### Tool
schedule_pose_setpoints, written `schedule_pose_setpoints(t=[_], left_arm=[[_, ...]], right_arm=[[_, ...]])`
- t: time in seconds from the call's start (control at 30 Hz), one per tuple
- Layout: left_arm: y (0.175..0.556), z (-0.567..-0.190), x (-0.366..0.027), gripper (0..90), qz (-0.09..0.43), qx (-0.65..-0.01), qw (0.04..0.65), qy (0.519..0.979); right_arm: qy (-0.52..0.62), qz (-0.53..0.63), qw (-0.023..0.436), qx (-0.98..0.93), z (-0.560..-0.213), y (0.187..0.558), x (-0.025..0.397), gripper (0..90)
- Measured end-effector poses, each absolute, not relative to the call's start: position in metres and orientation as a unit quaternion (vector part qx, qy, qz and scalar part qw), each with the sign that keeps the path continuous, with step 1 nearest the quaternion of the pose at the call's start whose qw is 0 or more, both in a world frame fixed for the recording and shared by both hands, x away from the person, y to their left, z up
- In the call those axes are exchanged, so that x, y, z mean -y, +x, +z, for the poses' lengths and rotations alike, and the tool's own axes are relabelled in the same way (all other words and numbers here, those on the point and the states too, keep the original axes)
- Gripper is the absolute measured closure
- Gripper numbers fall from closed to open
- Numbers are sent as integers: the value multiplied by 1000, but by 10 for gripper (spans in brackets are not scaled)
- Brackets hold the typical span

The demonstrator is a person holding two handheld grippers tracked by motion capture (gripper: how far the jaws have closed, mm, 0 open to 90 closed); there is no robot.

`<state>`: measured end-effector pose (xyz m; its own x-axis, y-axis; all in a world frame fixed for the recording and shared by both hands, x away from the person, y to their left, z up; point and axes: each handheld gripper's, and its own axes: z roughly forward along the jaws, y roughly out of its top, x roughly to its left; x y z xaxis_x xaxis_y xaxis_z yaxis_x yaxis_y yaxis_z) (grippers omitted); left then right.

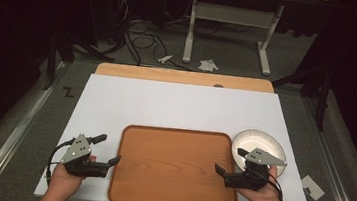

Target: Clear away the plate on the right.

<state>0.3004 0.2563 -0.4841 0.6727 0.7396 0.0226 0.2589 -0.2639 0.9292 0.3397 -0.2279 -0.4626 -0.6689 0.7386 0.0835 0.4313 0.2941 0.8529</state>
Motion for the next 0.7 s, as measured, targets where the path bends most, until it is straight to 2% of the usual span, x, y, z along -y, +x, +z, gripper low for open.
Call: schedule_pose_setpoints(t=[0.7], left_arm=[[299,-483,-259,158,240,-330,519,751]], right_arm=[[381,482,172,-770,-459,341,237,0]])
